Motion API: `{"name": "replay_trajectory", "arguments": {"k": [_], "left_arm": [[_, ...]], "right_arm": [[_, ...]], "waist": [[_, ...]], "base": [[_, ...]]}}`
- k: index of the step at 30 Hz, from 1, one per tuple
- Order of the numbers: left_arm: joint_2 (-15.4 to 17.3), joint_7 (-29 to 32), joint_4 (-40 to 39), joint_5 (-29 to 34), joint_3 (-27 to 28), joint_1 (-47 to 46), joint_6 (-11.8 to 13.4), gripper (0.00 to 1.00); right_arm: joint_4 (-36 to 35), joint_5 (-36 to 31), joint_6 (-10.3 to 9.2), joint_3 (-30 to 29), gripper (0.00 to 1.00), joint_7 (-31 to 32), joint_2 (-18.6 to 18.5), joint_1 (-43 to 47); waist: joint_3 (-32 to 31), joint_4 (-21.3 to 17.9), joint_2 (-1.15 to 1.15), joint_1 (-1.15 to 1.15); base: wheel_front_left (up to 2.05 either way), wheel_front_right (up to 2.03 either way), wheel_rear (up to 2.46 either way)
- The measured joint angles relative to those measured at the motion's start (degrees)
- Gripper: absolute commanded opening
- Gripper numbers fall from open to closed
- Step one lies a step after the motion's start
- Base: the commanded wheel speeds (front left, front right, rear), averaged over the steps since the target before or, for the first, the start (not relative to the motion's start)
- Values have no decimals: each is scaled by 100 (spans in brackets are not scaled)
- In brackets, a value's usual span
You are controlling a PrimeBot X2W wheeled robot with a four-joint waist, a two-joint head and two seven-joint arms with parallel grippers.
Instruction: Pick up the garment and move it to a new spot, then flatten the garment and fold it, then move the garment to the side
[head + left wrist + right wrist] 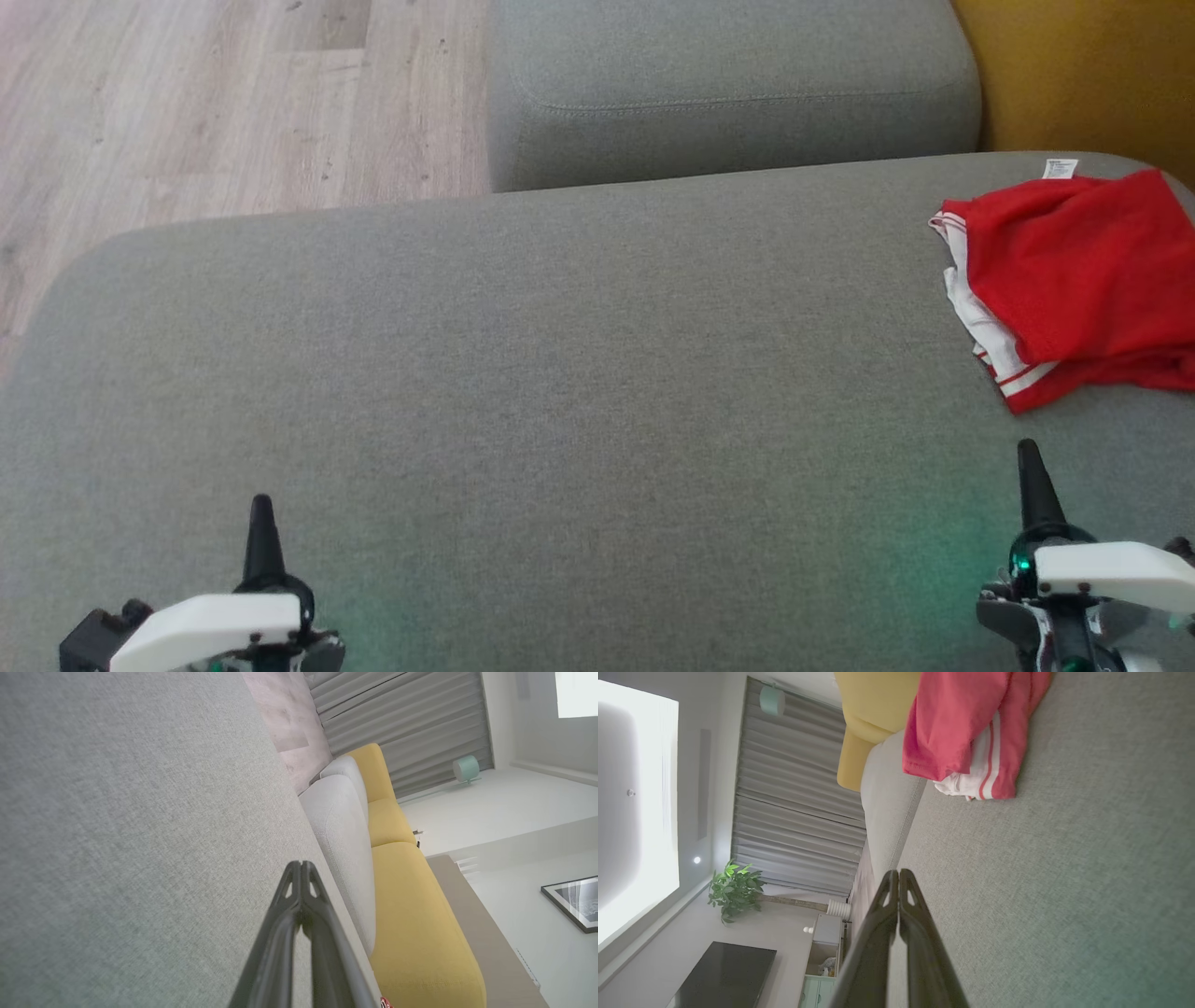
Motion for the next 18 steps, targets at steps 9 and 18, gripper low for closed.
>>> {"name": "replay_trajectory", "arguments": {"k": [9, 18], "left_arm": [[-1, 149, 18, -597, 119, -126, -98, 0], [-2, 302, 37, -1205, 227, -228, -158, 0]], "right_arm": [[-15, 571, 0, -104, 0, 159, 2, -87], [-52, 1144, 0, -186, 0, 299, 4, -222]], "waist": [[46, -18, 0, 0], [92, -36, 0, 0]], "base": [[0, 0, 0], [0, 0, 0]]}}
